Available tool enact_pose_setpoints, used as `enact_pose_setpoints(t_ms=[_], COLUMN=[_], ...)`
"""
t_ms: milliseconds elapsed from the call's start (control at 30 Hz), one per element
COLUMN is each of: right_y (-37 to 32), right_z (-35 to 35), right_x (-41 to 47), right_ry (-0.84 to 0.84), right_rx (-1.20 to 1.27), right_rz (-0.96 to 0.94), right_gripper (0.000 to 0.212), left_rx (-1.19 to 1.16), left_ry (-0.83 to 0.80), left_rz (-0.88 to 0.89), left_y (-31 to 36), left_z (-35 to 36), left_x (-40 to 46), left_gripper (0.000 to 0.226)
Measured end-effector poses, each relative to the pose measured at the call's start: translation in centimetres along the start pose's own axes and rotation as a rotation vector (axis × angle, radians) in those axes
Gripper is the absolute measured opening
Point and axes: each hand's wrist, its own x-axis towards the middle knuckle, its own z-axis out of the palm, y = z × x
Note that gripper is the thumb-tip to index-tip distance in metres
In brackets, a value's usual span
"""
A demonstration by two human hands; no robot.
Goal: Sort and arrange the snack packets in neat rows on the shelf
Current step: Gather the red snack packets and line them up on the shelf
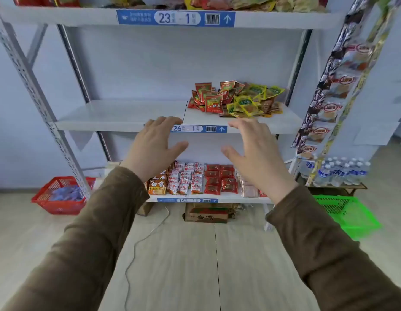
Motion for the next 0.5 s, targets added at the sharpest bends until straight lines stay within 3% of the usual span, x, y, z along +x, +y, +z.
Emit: enact_pose_setpoints(t_ms=[500], right_y=[8.9], right_z=[11.9], right_x=[13.3], right_ry=[-0.200], right_rx=[0.009], right_rz=[0.000], right_gripper=[0.059], left_rx=[0.017], left_ry=[-0.208], left_rz=[-0.194], left_y=[-5.7], left_z=[11.4], left_x=[13.6], left_gripper=[0.061])
